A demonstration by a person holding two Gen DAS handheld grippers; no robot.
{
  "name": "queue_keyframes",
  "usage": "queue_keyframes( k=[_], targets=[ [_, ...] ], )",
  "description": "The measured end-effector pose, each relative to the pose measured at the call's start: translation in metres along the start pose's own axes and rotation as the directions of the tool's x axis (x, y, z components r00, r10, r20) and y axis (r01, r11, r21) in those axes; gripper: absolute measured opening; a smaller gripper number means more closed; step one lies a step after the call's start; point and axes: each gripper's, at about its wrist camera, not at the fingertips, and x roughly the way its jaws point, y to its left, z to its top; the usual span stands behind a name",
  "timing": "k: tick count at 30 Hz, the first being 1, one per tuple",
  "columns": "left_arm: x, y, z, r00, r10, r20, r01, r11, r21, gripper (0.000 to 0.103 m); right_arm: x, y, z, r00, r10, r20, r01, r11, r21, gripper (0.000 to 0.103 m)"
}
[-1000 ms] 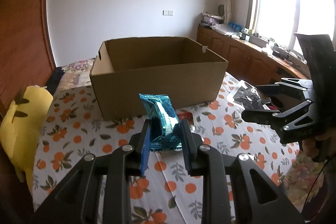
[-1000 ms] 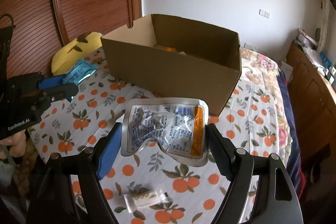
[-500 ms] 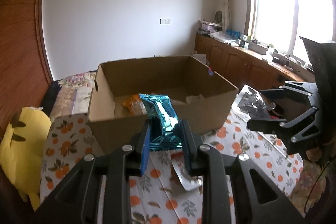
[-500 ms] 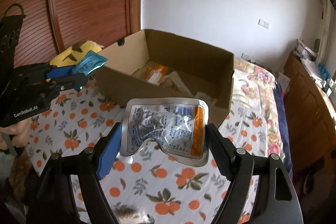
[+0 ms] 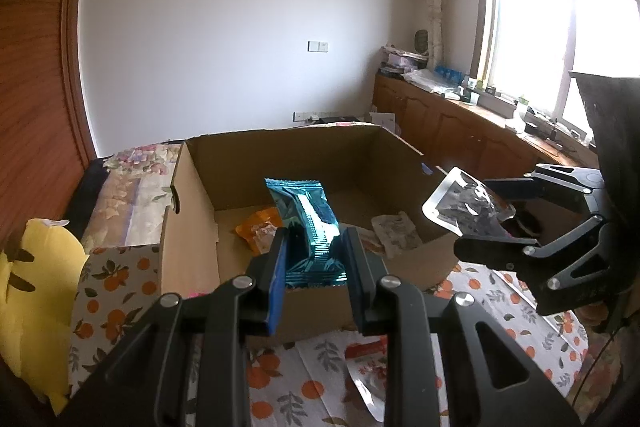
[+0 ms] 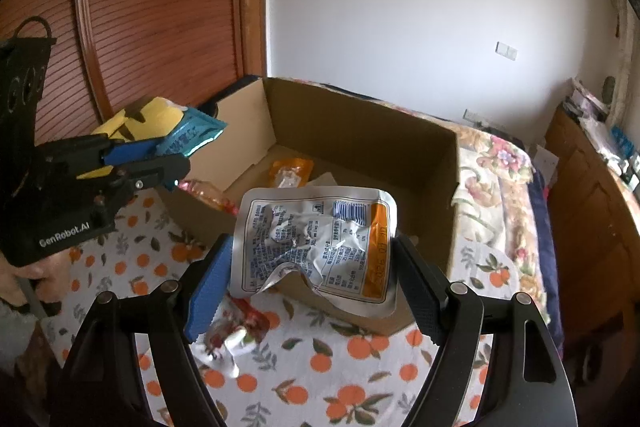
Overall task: Organize snacks
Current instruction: 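Carry teal wrapper and silver pouch into the box and open both tools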
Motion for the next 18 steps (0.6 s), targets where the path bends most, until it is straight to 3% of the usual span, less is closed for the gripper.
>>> queue_keyframes(
  k=[18],
  targets=[
    [0.046, 0.019, -0.002, 0.998, 0.007, -0.060, -0.010, 0.998, -0.056, 0.031, 0.071, -0.039, 0.017, 0.999, 0.040, -0.029, -0.036, 0.989, 0.141, 0.080]
  ],
)
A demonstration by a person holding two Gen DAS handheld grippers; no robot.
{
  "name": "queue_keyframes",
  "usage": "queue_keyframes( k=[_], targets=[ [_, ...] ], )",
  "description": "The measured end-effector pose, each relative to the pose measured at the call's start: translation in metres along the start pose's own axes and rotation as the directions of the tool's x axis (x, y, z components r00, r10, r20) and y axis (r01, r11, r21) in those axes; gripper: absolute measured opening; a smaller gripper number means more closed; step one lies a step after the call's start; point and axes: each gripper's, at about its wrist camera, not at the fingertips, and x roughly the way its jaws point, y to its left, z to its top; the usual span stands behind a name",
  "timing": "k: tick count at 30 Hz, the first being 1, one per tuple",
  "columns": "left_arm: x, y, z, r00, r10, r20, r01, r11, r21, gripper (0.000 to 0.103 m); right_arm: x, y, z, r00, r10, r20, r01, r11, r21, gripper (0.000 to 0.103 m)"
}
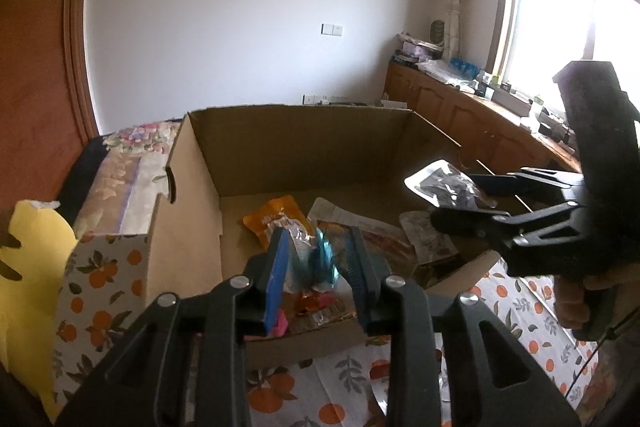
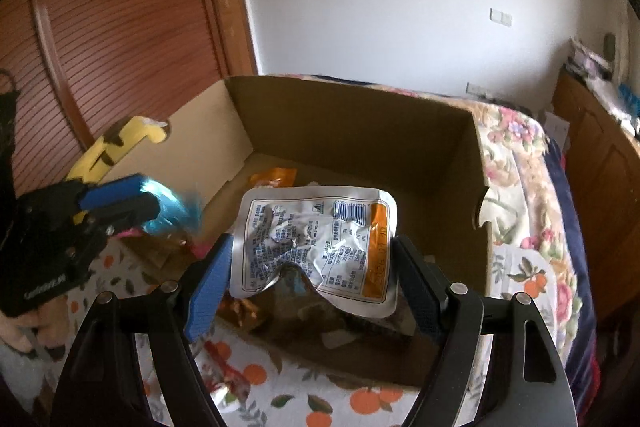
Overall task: Organize snacks
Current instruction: 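Carry teal wrapper and silver pouch into the box and open both tools, then move both tools back toward the remaining snacks on the table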
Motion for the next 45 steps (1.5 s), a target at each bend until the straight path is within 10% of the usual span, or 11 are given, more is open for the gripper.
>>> queue_keyframes(
  k=[23, 45],
  targets=[
    [-0.037, -0.028, -0.021, 0.998, -0.040, 0.037, 0.039, 0.998, 0.050, 0.049, 0.018, -0.002, 0.000, 0.997, -0.074, -0.010, 0.073, 0.997, -0.036, 0.086],
    [-0.078, -0.061, -0.057, 1.000, 0.018, 0.014, -0.019, 0.995, 0.093, 0.051, -0.098, 0.028, -0.059, 0.997, -0.053, 0.059, 0.053, 0.999, -0.001, 0.086]
  ],
)
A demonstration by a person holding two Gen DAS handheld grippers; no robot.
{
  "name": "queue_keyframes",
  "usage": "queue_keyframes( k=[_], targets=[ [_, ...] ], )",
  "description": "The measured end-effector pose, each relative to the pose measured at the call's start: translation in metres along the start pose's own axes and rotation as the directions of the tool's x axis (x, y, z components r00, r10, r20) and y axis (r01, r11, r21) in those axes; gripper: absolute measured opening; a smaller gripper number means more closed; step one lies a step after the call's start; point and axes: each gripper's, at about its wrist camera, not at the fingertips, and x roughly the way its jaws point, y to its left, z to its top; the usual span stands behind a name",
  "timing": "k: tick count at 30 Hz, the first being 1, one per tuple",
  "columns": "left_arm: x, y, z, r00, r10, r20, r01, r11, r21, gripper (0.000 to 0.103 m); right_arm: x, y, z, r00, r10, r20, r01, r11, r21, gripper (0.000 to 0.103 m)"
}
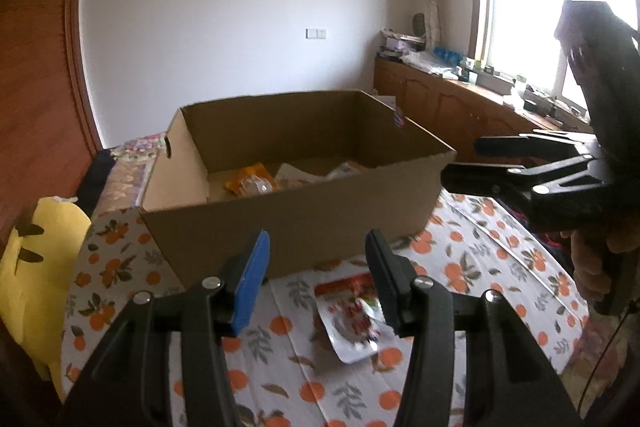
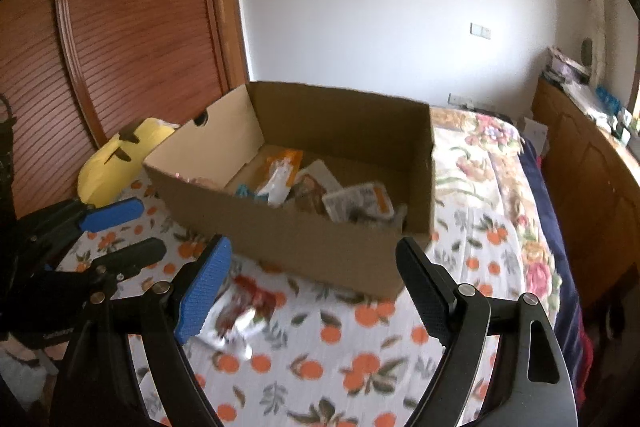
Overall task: Organize snacks
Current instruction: 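Move both tools back toward the remaining snacks on the table, then grasp the red-labelled pack with the left tool and lift it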
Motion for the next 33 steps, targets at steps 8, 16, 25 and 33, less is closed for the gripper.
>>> queue_keyframes(
  k=[8, 16, 25, 33],
  targets=[
    [-0.005, -0.021, -0.015, 0.997, -0.050, -0.060, 0.051, 0.999, 0.014, 0.052, -0.023, -0.002, -0.044, 1.000, -0.009, -0.023, 0.010, 0.999, 0.047, 0.086],
    [-0.016, -0.040, -0.031, 0.992, -0.107, -0.070, 0.110, 0.993, 0.038, 0.052, -0.027, 0.002, -0.093, 0.997, -0.017, -0.071, 0.022, 0.997, 0.077, 0.086],
    [-0.009, -0.042, -0.047, 0.995, -0.058, -0.085, 0.064, 0.996, 0.066, 0.052, -0.026, 0.015, -0.129, 0.994, 0.013, -0.111, -0.002, 0.995, 0.098, 0.086],
    [0.021, -0.031, -0.062, 0.986, -0.070, -0.153, 0.072, 0.997, 0.008, 0.052, -0.020, 0.021, -0.153, 0.991, 0.011, -0.136, 0.007, 0.991, 0.136, 0.086]
  ],
)
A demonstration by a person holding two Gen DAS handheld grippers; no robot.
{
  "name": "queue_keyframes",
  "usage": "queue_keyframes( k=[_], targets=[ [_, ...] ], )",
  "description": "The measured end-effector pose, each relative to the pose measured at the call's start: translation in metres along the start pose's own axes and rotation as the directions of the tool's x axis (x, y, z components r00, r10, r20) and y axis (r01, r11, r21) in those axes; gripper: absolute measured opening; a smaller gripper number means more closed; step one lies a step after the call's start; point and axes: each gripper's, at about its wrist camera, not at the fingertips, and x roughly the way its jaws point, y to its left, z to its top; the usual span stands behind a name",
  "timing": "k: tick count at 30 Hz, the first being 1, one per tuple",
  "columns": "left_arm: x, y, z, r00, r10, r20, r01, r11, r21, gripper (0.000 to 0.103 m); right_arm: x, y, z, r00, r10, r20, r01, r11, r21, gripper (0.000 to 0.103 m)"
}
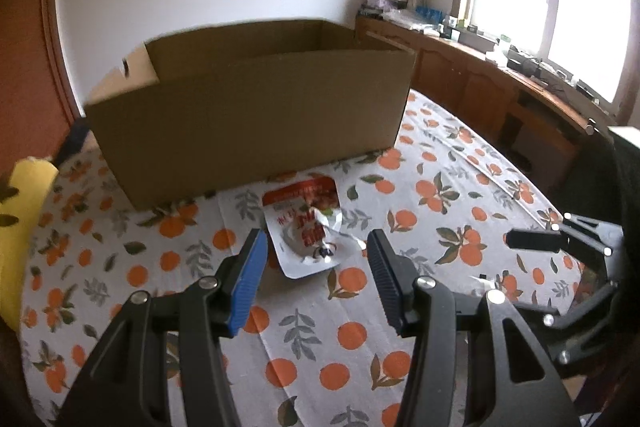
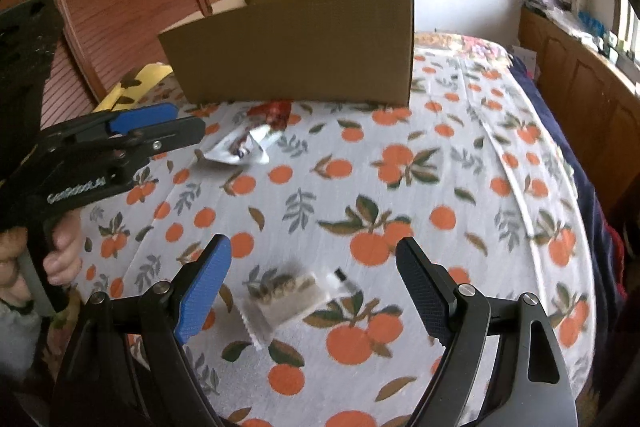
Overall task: Organize snacks
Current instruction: 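Grasp the red-labelled pack with the left tool and lift it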
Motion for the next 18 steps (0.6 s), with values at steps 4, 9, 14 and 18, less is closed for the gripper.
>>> queue_keyframes(
  k=[4, 9, 14, 18],
  targets=[
    [0.014, 0.003, 0.000, 0.998, -0.055, -0.030, 0.054, 0.998, -0.026, 0.052, 0.003, 0.001, -0.010, 1.000, -0.017, 0.001, 0.017, 1.000, 0.022, 0.086],
    [0.033, 0.000, 0.004, 0.998, -0.041, -0.054, 0.038, 0.998, -0.046, 0.052, 0.004, 0.000, -0.020, 1.000, 0.015, 0.004, -0.015, 0.999, 0.048, 0.085],
    [0.053, -0.002, 0.009, 0.996, 0.013, -0.086, -0.018, 0.998, -0.065, 0.052, 0.007, 0.002, -0.026, 1.000, 0.016, 0.001, -0.016, 0.999, 0.042, 0.084],
    [0.064, -0.002, 0.012, 0.995, 0.024, -0.101, -0.031, 0.997, -0.069, 0.052, 0.008, 0.005, -0.031, 1.000, 0.007, 0.011, -0.008, 1.000, 0.027, 0.084]
  ],
)
